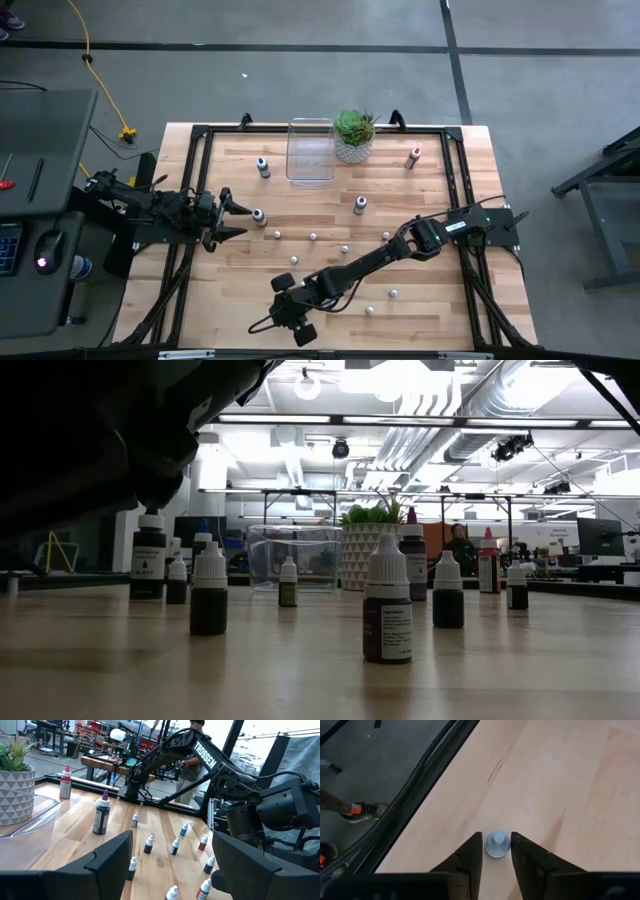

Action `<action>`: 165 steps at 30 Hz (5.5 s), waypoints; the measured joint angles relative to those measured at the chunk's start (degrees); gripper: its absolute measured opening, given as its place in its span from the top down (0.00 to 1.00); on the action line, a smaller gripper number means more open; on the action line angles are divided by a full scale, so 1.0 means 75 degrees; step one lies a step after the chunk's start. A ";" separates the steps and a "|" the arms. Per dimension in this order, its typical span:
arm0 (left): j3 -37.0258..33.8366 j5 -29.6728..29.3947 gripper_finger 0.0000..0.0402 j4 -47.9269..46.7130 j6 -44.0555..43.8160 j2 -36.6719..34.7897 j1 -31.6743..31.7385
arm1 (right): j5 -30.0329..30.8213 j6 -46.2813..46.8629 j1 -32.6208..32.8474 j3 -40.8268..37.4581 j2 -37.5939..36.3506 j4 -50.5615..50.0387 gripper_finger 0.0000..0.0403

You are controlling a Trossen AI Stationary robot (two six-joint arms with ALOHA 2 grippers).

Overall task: Pick & Place food coloring
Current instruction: Put the small violet food coloring bottle into the transparent bin

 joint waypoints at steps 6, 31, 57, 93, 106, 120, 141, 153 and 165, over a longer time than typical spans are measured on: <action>0.0000 -0.0001 0.32 0.0000 0.0000 -0.0001 0.0001 | 0.0000 -0.0009 0.0000 0.0000 0.0000 0.0003 0.81; 0.0000 -0.0001 0.32 0.0000 0.0000 0.0002 0.0000 | 0.0589 0.0377 0.0015 0.0618 -0.0102 -0.0769 0.88; 0.0000 -0.0001 0.32 0.0000 0.0000 0.0014 -0.0001 | 0.2833 0.4320 -0.1017 0.1349 -0.2106 -0.4972 0.88; 0.0000 -0.0001 0.32 0.0000 0.0000 0.0017 -0.0002 | -0.0050 -0.0010 -0.5756 -0.1038 -0.2845 -0.3163 0.87; 0.0000 -0.0001 0.32 0.0000 0.0000 0.0017 -0.0001 | 0.0079 -0.1271 -0.6054 -0.0729 -0.2844 -0.3044 0.87; 0.0000 0.0001 0.32 0.0001 0.0000 0.0017 -0.0001 | 0.0028 -0.1293 -0.6024 0.1642 -0.1164 -0.4760 0.86; 0.0000 0.0001 0.32 0.0000 0.0000 0.0017 0.0000 | -0.0054 -0.0703 -0.6047 0.1387 -0.0483 -0.3901 0.86; 0.0000 0.0001 0.32 0.0003 0.0000 0.0017 -0.0001 | -0.0173 0.0213 -0.6059 0.1387 -0.0058 -0.3519 0.85; 0.0000 0.0002 0.32 0.0000 0.0000 0.0017 -0.0002 | -0.0633 0.0379 -0.5902 0.1387 -0.0020 -0.3831 0.85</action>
